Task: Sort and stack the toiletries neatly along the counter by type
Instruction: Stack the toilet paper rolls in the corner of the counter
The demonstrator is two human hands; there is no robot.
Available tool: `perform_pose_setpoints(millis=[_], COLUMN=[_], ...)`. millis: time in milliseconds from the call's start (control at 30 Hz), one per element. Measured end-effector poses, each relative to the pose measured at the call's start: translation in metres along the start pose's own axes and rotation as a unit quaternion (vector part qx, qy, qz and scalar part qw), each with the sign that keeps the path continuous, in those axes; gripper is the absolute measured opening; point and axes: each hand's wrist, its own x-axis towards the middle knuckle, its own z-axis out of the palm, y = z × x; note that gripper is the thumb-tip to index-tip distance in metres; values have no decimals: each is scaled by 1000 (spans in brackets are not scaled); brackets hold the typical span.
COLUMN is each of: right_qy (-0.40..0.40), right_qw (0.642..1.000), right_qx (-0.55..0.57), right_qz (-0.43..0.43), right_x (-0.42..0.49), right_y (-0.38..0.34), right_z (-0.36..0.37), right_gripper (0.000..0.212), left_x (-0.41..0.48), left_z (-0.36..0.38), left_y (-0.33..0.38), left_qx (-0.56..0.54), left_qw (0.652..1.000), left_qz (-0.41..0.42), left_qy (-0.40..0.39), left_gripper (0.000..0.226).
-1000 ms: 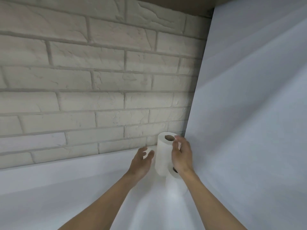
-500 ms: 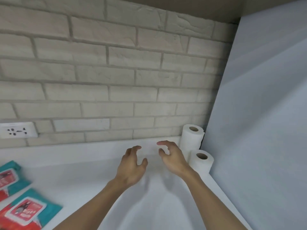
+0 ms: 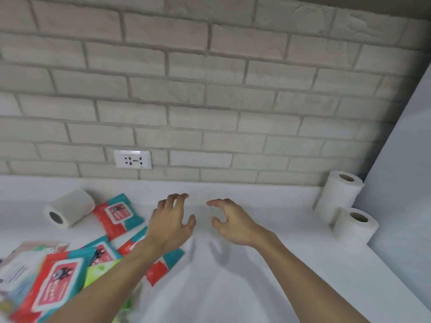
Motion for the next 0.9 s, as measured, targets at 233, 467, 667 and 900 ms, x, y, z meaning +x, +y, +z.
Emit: perform_pose_setpoints(millis=[233,467,667,900], right_qy=[-62,-106,-135,-175], right_qw=[989,969,959,957], right_qx=[-120,-206,-234,-214], right_qz=[-64,-81,-91,-87], right_x=[41,88,125,164], right_y=[-78,-140,-182,-211], right_z=[60,126,167,205], right_gripper=[54,61,63,50], left_x=[-20,-25,-15,2], left_z=[-39,-76,-93,-94], left_y=[-109,-205,-264,-306], left_qx=[134,186,219,272], left_qw=[989,977,966,953], left_qz=[-28,-76,-115,-110], left_qy=[-59,-67,-70,-78], left_gripper=[66,72,70,82])
